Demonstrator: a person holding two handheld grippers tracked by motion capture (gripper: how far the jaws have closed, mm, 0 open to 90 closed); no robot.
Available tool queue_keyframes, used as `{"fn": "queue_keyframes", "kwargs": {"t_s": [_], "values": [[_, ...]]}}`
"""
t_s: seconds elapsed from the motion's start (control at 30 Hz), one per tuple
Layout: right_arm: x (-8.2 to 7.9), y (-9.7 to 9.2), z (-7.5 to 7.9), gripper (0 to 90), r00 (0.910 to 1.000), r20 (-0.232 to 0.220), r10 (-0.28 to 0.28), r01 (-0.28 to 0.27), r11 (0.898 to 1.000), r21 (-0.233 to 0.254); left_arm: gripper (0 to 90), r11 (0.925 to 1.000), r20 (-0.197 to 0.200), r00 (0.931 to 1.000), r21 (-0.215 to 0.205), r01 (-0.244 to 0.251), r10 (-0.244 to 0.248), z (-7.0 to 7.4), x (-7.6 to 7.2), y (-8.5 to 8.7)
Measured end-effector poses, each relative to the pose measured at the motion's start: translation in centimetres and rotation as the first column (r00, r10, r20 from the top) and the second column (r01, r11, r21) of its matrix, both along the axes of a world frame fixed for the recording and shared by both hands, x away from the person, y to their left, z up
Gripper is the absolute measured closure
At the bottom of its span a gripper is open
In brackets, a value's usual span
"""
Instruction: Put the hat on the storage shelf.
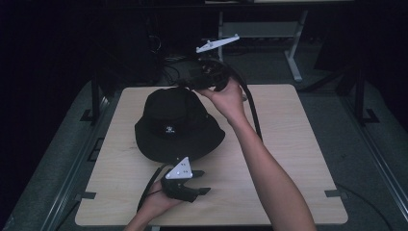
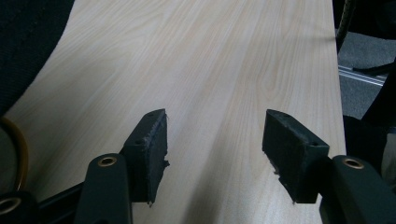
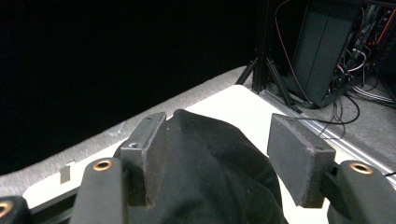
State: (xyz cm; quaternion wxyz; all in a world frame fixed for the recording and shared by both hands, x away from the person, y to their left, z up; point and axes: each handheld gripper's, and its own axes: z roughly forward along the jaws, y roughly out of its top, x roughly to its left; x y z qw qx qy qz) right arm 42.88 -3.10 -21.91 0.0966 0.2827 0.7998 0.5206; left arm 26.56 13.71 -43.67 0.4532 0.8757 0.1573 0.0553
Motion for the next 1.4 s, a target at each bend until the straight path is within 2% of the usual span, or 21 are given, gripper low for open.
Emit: {"fn": "queue_keyframes", "kwargs": {"t_s": [0.07,0.37,0.57,0.9,1.4], "values": [[-0.1,-0.7,-0.2,36.7,1.0,-0.004,-0.003,0.003,1.0,0.021,37.0,1.0,-0.003,1.0,-0.003,-0.002,0.002,0.0,0.0,0.0],[-0.4,-4.3,-1.8,31.9,0.9978,-0.042,-0.051,0.053,0.997,0.047,30.1,0.9999,-0.008,0.9999,-0.002,-0.013,0.013,-0.2,-0.1,-0.6],[-0.6,-6.3,-2.4,27.5,0.996,-0.051,-0.073,0.076,0.996,0.047,27.6,0.9997,-0.012,0.9997,-0.002,-0.023,0.023,-0.3,-0.1,-0.6],[-0.8,-8.4,-2.7,24.8,0.9938,-0.05,-0.1,0.102,0.994,0.038,26.2,0.9993,-0.015,0.9992,0.002,-0.038,0.038,-0.5,0.1,-0.4],[-1.0,-10.5,-3.2,23.3,0.9915,-0.054,-0.118,0.119,0.993,0.017,25.3,0.9991,-0.009,0.9991,0.004,-0.042,0.042,-0.5,0.3,-0.3]]}}
